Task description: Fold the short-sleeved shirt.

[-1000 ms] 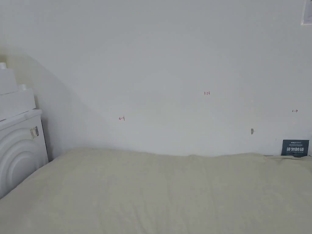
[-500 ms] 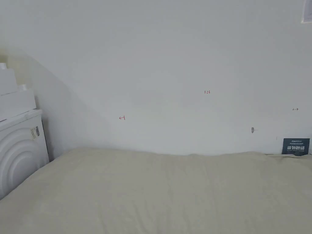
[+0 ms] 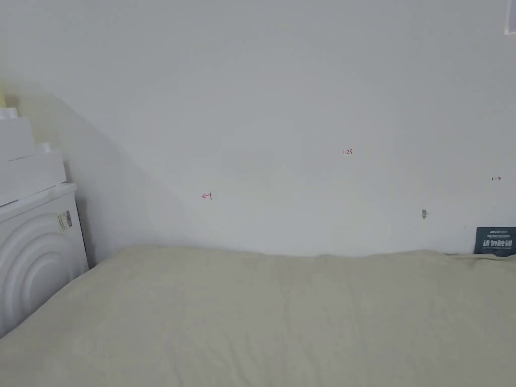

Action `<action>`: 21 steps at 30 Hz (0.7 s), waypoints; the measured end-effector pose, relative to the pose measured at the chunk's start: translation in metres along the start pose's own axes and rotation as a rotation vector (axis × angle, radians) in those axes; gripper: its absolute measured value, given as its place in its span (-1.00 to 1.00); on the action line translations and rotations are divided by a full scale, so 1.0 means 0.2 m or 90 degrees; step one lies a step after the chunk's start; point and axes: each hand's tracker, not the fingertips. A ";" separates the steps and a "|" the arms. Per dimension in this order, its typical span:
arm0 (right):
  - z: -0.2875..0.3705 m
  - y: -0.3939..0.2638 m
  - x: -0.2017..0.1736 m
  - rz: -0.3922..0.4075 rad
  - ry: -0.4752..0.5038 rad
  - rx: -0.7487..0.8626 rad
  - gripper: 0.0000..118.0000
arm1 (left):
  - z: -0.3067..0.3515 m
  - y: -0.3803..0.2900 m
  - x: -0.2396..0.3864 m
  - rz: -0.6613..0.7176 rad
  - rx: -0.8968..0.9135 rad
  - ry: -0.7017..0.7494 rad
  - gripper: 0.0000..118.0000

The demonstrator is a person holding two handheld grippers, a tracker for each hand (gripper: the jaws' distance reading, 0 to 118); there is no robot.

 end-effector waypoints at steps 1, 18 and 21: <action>0.01 -0.01 0.01 0.002 0.014 0.002 0.94 | 0.00 0.00 0.00 0.001 -0.001 0.002 1.00; 0.04 -0.05 0.13 -0.064 0.126 0.085 0.94 | 0.01 -0.01 0.00 0.000 -0.003 0.006 1.00; 0.04 -0.07 0.16 -0.138 0.155 0.093 0.94 | 0.01 -0.01 -0.01 0.001 -0.003 0.004 1.00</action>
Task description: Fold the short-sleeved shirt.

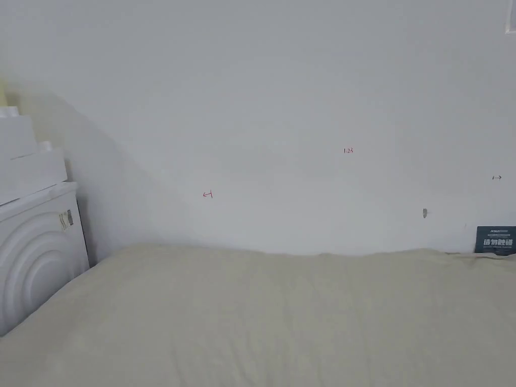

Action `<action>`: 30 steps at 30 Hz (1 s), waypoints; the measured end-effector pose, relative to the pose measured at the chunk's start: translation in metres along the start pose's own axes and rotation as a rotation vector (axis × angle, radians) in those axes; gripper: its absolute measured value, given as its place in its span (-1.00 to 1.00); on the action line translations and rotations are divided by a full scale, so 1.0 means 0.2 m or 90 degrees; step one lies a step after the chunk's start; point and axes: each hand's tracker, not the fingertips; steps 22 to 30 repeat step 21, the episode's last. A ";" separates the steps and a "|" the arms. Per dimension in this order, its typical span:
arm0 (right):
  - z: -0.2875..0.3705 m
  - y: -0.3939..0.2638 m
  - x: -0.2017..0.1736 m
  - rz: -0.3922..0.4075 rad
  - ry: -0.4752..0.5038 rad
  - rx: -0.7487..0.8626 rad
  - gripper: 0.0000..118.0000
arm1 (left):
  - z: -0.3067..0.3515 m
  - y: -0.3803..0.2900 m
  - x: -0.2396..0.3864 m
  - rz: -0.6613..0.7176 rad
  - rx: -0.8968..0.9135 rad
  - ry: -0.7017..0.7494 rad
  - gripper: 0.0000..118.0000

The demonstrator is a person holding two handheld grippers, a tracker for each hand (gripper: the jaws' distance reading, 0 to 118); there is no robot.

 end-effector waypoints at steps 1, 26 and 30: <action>0.00 0.00 0.01 -0.023 -0.006 0.001 0.95 | 0.00 0.00 0.00 0.000 0.001 0.000 1.00; -0.10 -0.05 -0.09 0.228 -0.034 -0.093 0.95 | -0.05 -0.01 -0.02 0.003 -0.004 0.005 1.00; -0.10 -0.05 -0.09 0.228 -0.034 -0.093 0.95 | -0.05 -0.01 -0.02 0.003 -0.004 0.005 1.00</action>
